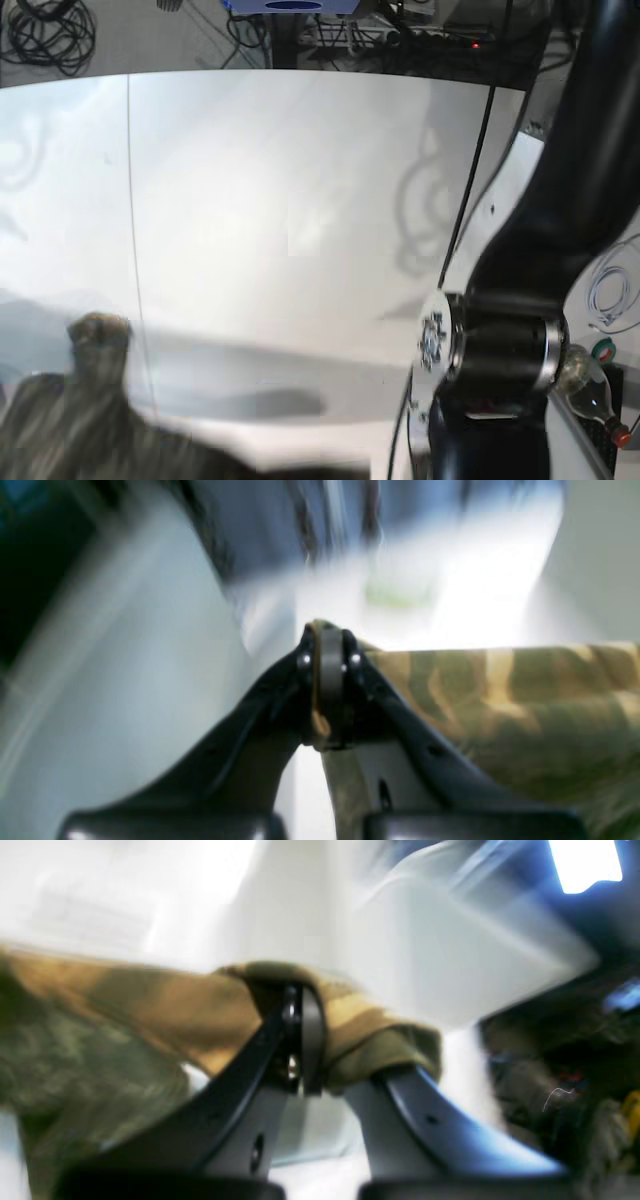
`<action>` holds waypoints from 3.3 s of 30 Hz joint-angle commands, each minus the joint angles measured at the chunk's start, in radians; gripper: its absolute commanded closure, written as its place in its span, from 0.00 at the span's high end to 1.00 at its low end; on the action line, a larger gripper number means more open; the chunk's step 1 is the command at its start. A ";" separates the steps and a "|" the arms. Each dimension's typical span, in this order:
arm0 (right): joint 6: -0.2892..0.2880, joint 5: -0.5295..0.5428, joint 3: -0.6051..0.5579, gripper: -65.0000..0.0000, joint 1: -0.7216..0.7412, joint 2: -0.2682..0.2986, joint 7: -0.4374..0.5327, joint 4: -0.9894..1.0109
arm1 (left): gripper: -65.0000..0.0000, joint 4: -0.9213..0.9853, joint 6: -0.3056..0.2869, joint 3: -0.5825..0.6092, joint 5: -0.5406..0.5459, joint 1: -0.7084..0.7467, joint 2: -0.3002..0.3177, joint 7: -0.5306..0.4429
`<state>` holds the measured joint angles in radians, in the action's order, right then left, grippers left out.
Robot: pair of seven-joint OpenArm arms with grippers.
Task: Layout the t-shirt on the table in an organized manner, then fold the t-shirt properly
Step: 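Lift the shirt high with both grippers and lay it back down flat, then release the shirt corners with both grippers, then lower both grippers onto the shirt edge and pinch the fabric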
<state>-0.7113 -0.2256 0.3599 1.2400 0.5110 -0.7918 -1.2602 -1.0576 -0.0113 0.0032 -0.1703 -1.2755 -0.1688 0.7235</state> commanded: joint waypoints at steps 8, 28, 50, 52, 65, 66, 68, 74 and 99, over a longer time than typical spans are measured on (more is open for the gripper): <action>0.013 -0.019 0.060 0.00 -0.351 0.033 -0.289 -0.570 | 0.00 -0.505 -0.017 -0.002 -0.047 0.267 0.039 0.104; 0.013 -0.019 0.483 0.00 -1.107 -0.437 0.131 -0.080 | 0.00 -0.395 0.034 0.064 -0.143 1.184 0.190 -0.212; 0.013 -0.021 0.482 0.00 -1.410 -0.572 0.128 -0.246 | 0.00 -0.465 0.035 -0.188 -0.133 1.555 0.213 -0.232; 0.013 -0.021 0.483 0.01 -1.414 -0.572 0.127 -0.247 | 0.00 -0.471 0.035 -0.188 -0.133 1.557 0.213 -0.230; 0.013 0.048 0.597 0.50 -1.416 -0.642 0.131 -0.424 | 0.45 -0.517 0.035 -0.188 -0.133 1.609 0.190 -0.221; 0.013 0.067 0.603 0.51 -1.411 -0.641 0.130 -0.434 | 0.57 -0.533 0.035 -0.188 -0.133 1.612 0.190 -0.221; 0.013 0.070 0.617 0.51 -1.391 -0.638 0.128 -0.465 | 0.74 -0.556 0.035 -0.199 -0.133 1.634 0.186 -0.221; 0.013 0.079 0.666 0.51 -1.379 -0.638 0.117 -0.476 | 0.77 -0.632 0.035 -0.351 -0.125 1.654 0.153 -0.221; 0.013 0.099 0.486 0.51 -0.968 -0.286 0.331 0.425 | 0.00 -0.117 0.035 -0.184 0.045 1.256 0.226 -0.230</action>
<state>-0.6960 -0.1371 0.8467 0.2535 0.2115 -0.4786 -0.8207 -1.1744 0.0189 -0.1791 -0.1223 -0.0166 0.0467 0.4656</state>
